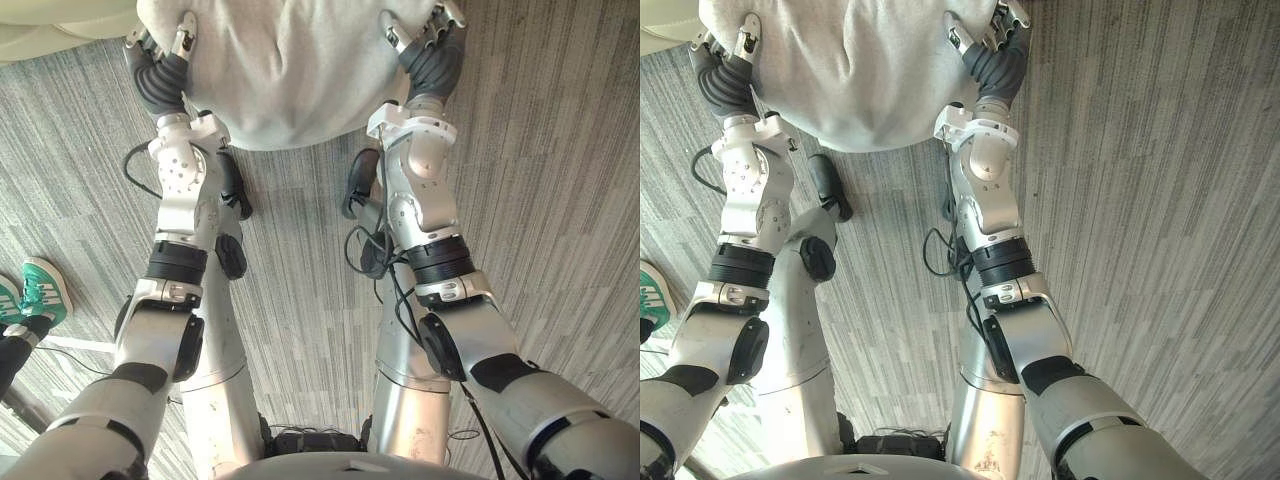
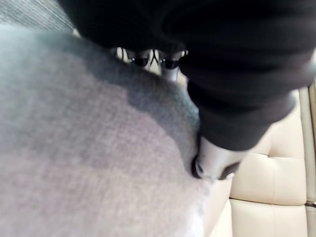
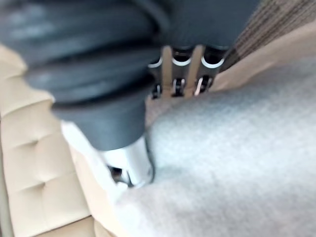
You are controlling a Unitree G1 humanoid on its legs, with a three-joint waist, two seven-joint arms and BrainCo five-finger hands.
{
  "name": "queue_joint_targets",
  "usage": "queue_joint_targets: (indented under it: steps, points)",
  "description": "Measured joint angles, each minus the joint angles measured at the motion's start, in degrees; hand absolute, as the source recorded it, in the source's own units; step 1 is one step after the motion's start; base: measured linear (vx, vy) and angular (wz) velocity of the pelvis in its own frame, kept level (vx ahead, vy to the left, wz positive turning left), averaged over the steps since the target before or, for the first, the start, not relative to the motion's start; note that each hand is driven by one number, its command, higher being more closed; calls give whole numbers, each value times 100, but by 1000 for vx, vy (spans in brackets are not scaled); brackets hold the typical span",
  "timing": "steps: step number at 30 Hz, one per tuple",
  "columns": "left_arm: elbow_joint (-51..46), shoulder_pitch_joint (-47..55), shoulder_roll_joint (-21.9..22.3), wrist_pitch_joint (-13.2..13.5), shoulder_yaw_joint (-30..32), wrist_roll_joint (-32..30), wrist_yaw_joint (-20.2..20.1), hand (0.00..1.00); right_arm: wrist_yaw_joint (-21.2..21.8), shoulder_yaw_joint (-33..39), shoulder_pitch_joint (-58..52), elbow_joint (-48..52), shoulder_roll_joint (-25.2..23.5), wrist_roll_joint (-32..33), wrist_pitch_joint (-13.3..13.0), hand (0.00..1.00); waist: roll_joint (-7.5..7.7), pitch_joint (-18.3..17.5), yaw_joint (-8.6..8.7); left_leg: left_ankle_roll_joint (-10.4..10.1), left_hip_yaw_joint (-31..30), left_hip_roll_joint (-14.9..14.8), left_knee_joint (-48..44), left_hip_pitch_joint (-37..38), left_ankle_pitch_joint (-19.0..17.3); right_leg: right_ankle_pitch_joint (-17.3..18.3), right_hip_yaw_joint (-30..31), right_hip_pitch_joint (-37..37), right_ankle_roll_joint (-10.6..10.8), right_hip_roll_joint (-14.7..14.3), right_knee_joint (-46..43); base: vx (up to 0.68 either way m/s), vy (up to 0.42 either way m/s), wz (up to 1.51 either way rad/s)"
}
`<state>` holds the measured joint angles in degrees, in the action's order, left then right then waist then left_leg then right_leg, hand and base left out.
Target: Pick up cushions and gather them together orderly.
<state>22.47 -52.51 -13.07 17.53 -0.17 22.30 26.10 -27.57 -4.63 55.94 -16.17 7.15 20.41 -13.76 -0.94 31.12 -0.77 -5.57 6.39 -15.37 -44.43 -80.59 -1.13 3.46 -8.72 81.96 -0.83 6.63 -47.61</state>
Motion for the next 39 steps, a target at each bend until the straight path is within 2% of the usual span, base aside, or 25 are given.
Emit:
queue_joint_targets:
  steps: [11,16,20,21,22,25,26,29,31,34,39]
  points:
    - [-896,395,70,4,-52,-70,122,100,305,-94,-537,649,-12,247,-344,100,8,-7,35,-68,-2,16,407,670,69,-56,-115,-708,-72,-45,392,6,-55,1]
    - [-1575,774,195,9,-98,-313,229,100,396,-149,-941,944,-26,289,-356,100,9,-8,32,-63,-20,19,573,1016,69,-19,-167,-1087,-38,-70,560,2,-58,2]
    - [-2185,1450,435,26,-340,-666,252,100,520,-193,-1647,1177,-161,293,-429,100,27,-35,32,-96,-4,40,754,1784,16,57,-232,-1881,-33,-68,736,36,-59,6]
    - [-2368,1780,530,38,-459,-822,254,100,578,-208,-1975,1214,-246,291,-511,100,39,-362,27,-94,-4,46,737,1815,-45,117,-234,-1915,-8,-66,724,55,-49,6]
    - [-2531,1985,584,41,-543,-916,253,100,597,-209,-2201,1309,-278,291,-520,100,40,-489,6,-117,0,46,727,1915,-92,180,-239,-2028,20,-66,728,76,-38,4]
    - [-2912,2544,697,61,-724,-1026,241,100,683,-326,-2862,1612,-285,265,-542,100,58,-647,-45,-138,2,43,690,2505,-277,318,-240,-2646,83,-75,758,106,-22,1]
    - [-2992,2829,713,85,-788,-1032,226,100,755,-422,-3205,1735,-283,260,-543,100,82,-873,-54,-145,11,41,668,2621,-362,393,-237,-2775,113,-75,769,125,4,1]
    - [-3112,3646,774,114,-980,-1285,78,100,983,-522,-4253,2049,-317,189,-542,100,94,-922,-97,-199,17,44,687,3544,-586,527,-270,-3783,165,-77,911,143,24,6]
    - [-3131,4529,772,136,-1086,-1220,-243,100,1274,-670,-5332,2273,-328,216,-536,100,203,-1188,-116,-195,99,95,919,4352,-740,640,-296,-4621,232,-71,1183,167,37,10]
    - [-3138,5365,763,146,-1135,-1027,-589,100,1569,-830,-6226,2429,-327,428,-523,100,318,-1571,-136,-184,175,165,1278,5066,-783,644,-334,-5381,282,-70,1631,193,45,10]
    - [-3160,6311,759,177,-1136,-608,-1114,100,1986,-884,-6931,2440,-330,515,-461,100,359,-2295,-209,-196,333,298,2043,6113,-753,433,-408,-6497,411,-91,2614,166,40,3]
